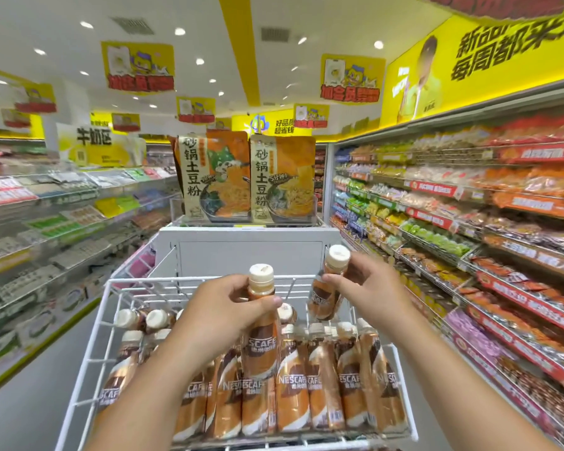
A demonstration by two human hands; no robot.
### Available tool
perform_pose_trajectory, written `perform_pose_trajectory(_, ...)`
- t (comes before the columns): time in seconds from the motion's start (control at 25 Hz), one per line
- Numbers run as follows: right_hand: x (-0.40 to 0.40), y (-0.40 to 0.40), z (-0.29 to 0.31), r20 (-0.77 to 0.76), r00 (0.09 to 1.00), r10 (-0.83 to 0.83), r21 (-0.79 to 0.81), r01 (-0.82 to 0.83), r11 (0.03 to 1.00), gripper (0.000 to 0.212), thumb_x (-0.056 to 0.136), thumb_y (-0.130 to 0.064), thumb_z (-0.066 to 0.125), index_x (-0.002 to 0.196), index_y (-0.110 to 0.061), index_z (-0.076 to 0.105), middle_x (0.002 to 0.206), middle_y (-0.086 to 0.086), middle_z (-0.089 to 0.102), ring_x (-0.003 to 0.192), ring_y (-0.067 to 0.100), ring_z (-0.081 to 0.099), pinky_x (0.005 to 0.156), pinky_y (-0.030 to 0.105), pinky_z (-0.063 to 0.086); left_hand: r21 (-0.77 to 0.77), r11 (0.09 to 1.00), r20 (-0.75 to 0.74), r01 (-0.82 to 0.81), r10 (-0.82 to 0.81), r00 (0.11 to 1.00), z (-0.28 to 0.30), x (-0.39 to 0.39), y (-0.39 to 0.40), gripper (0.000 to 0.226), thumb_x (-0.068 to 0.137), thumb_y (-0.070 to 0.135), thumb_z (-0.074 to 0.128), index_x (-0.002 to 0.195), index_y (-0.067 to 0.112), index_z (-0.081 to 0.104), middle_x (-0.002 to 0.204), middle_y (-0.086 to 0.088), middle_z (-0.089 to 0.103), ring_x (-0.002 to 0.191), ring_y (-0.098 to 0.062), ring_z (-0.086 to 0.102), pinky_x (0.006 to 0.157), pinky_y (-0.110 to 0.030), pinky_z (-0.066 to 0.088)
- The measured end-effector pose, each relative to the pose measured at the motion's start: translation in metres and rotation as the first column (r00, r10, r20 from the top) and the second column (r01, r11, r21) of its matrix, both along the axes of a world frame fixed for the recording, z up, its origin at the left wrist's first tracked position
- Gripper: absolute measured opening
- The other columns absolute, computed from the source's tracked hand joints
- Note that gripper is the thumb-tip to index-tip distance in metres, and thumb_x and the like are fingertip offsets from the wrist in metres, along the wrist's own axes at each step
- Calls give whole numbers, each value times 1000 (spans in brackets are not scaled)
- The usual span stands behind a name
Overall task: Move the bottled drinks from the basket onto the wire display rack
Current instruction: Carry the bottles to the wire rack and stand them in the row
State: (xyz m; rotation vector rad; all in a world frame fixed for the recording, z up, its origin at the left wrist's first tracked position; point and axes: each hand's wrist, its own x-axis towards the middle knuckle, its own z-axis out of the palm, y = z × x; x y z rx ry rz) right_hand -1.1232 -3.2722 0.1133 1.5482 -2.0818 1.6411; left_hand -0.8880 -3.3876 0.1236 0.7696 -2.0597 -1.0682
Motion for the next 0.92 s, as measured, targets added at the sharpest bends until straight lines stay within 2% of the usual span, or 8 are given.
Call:
perform_pose_trajectory(0.12, -7, -12, -16, -40, 999, -6, 15, 7, 1000, 17, 82, -27, 85, 96, -29, 75, 96, -12, 75, 94, 9, 70, 88, 45, 56, 26, 1000, -14, 14, -13, 1000, -3, -4, -9, 21, 77, 45, 85, 90, 30, 79, 88, 15, 78, 86, -8, 74, 84, -33, 55)
perform_pose_trajectory(0.36, -15, -33, -43, -125, 992, 14, 31, -11, 999, 25, 83, -27, 85, 104, -34, 73, 106, -23, 71, 104, 3, 65, 92, 34, 53, 46, 999, -12, 11, -10, 1000, -10, -14, -18, 18, 79, 42, 84, 91, 30, 79, 89, 14, 78, 85, -5, 73, 88, -36, 57)
perform_pose_trajectory(0.48, -15, -37, -52, -111, 994, 17, 21, -15, 1000, 28, 84, -30, 84, 110, -34, 74, 109, -23, 72, 108, 0, 64, 93, 23, 49, 50, 999, -8, 1, 0, 1000, -13, -17, -19, 17, 79, 43, 84, 90, 32, 78, 89, 17, 78, 83, -2, 72, 83, -31, 57)
perform_pose_trajectory(0.64, -15, -40, -67, -81, 997, -11, 53, 16, 998, 32, 83, -31, 84, 113, -31, 75, 114, -22, 71, 112, -7, 60, 96, 15, 45, 64, 998, -20, -4, 5, 1000, -17, -20, -20, 16, 79, 43, 84, 90, 33, 78, 87, 19, 77, 81, 2, 71, 72, -22, 50)
perform_pose_trajectory(0.72, -14, -44, -72, -12, 1000, -15, 57, 15, 998, 31, 83, -26, 85, 111, -30, 74, 112, -24, 69, 109, -14, 58, 93, 6, 41, 65, 998, -21, 2, 0, 1000, -18, -21, -22, 15, 80, 41, 83, 90, 32, 77, 86, 21, 77, 80, 5, 70, 67, -17, 47)
perform_pose_trajectory(0.8, -13, -52, -75, 13, 999, -38, 63, 37, 997, 29, 84, -23, 84, 110, -29, 72, 108, -18, 69, 104, -7, 60, 88, 9, 43, 73, 997, -36, 13, -11, 999, -18, -23, -24, 14, 81, 38, 83, 91, 31, 78, 86, 19, 77, 81, 4, 71, 69, -18, 51)
perform_pose_trajectory(0.92, -11, -63, -79, 20, 992, -122, 177, 117, 977, 24, 89, -25, 78, 103, -27, 59, 101, -10, 63, 92, 1, 58, 73, 14, 43, 97, 995, -51, 38, -34, 998, -21, -26, -28, 15, 80, 36, 85, 91, 28, 79, 89, 12, 79, 85, -5, 74, 80, -27, 56)
